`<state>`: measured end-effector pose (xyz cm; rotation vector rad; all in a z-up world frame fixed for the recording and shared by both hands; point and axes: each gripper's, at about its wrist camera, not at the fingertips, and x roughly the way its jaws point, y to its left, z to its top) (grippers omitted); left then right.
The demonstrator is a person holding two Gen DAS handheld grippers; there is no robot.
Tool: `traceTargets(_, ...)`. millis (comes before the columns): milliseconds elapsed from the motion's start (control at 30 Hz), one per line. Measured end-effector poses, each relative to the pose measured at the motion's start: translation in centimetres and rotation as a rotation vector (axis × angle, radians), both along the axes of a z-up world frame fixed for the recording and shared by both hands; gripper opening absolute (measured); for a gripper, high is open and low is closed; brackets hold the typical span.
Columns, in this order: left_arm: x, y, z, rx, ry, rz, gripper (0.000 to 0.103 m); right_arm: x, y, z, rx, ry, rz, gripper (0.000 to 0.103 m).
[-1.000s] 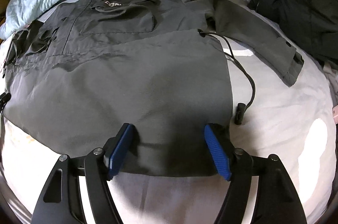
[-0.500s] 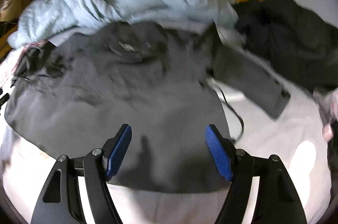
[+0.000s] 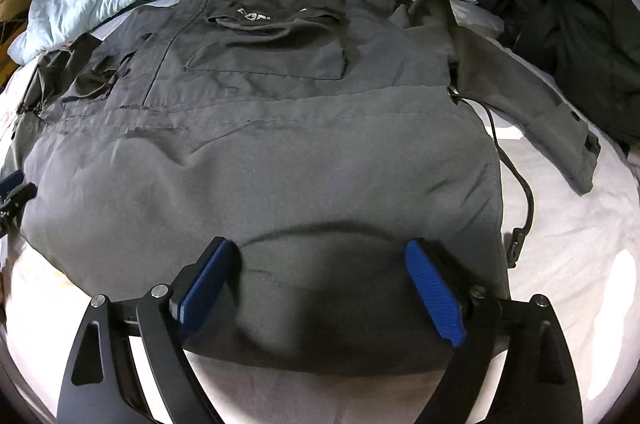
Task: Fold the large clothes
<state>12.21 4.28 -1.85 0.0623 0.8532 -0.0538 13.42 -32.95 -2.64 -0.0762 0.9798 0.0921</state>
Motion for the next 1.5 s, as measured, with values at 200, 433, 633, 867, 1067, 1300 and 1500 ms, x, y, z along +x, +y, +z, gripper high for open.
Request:
traceTargets(200,-1.9,0.4,2.0,-0.002,-0.083,0.022,0.073,-0.8,-0.4,1.1,0.034,-0.025,0.009,0.094)
traceTargets(433,-3.9,-0.7,4.9,0.072,-0.099,-0.063,0.089,-4.1,0.5,3.8,0.027,-0.113,0.076,0.094)
traceTargets(633,-4.5,-2.6,3.0,0.145,0.027,-0.197,0.09,-5.6,3.7,1.9,-0.08,-0.032,0.243,0.094)
traceTargets(867,-3.7,-3.7,0.1,0.231,0.063,-0.189,0.091,-7.3,7.1,-0.5,-0.329,-0.084,0.335,0.094)
traceTargets(1067,-1.2,-3.0,-0.7,0.215,-0.017,-0.093,0.092,-4.8,6.4,-0.8,-0.404,-0.146,0.21,0.094)
traceTargets(1300,1.1,0.0,-0.4,0.256,-0.047,0.045,0.051,-2.1,5.6,-1.3,-0.574,-0.225,0.122,0.047)
traceTargets(1500,-1.0,0.1,0.5,0.386,-0.099,0.073,0.009,-3.3,4.8,-1.2,-0.611,-0.253,0.08,0.01)
